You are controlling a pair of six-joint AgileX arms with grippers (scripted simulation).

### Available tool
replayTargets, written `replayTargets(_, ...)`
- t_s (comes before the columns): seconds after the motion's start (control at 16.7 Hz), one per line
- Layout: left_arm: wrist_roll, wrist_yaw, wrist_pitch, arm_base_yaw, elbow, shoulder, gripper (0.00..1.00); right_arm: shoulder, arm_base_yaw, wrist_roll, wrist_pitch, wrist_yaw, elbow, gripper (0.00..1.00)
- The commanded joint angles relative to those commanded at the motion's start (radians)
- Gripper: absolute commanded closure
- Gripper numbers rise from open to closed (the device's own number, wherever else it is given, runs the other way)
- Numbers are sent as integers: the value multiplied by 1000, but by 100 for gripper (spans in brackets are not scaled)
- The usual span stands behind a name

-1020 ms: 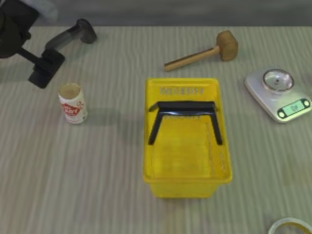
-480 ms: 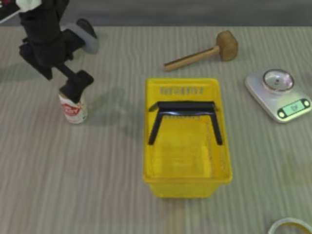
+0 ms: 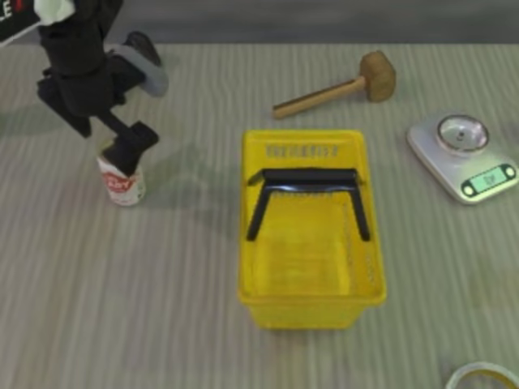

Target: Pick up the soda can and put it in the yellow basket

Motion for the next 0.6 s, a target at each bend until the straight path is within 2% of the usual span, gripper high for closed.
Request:
replayTargets(0.36,0,0,145,-2,-105,39,0,0,0,0,0,0,0,0)
replayTargets(0.6,0,1,150,-2,-109,40,0,0,0,0,0,0,0,0)
